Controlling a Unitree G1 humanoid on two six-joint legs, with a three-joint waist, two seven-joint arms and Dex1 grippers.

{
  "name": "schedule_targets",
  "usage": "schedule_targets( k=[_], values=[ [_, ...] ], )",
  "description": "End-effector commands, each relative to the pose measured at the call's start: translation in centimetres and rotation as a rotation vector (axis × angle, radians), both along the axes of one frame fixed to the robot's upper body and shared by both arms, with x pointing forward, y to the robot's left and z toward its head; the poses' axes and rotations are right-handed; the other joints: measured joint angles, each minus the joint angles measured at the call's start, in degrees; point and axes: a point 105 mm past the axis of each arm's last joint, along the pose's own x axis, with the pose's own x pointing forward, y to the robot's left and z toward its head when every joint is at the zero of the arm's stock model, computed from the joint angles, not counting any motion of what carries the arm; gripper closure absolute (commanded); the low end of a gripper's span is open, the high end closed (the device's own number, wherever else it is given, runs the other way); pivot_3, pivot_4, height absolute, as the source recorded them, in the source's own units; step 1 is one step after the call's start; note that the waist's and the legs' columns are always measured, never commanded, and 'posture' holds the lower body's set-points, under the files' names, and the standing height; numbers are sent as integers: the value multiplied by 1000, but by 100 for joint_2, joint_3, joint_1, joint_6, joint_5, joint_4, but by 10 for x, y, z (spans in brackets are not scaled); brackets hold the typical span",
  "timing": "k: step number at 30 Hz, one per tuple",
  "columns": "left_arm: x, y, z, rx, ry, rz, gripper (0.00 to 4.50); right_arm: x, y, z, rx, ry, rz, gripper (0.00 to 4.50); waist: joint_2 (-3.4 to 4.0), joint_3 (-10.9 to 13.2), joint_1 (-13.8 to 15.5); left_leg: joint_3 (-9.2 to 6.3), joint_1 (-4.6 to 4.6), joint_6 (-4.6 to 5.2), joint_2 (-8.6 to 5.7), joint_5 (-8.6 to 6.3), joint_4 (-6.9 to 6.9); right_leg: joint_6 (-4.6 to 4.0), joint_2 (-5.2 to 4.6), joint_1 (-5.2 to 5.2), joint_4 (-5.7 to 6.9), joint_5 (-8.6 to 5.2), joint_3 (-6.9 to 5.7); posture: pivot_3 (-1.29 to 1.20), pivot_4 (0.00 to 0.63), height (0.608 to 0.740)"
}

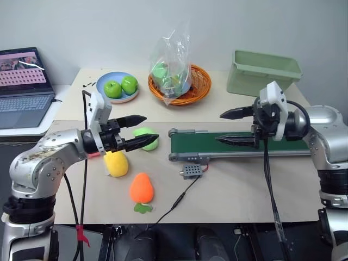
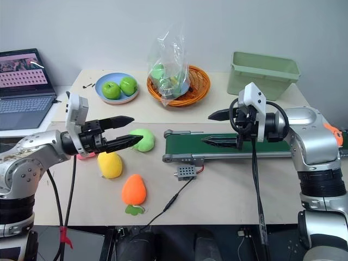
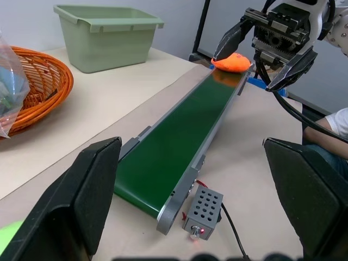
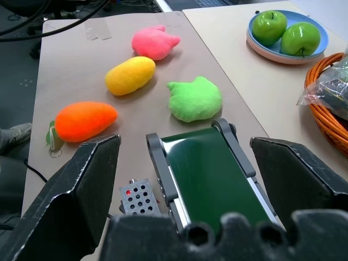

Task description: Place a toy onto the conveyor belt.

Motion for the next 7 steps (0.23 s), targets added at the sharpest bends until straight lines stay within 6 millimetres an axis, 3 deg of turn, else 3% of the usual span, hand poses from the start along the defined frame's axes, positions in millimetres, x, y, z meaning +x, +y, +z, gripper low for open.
schedule_targets(
  k=[1,7],
  values=[
    [-3,-1,5,21,-29,-13,48,-2,0,16,23,-53,11,0,0,0,-1,1,0,0,0,0,0,0,0,0,0,0,0,0,150,740],
    [-2,1,3,37,-32,2,48,-2,0,15,25,-54,10,0,0,0,0,3,0,0,0,0,0,0,0,0,0,0,0,0,150,740]
  ],
)
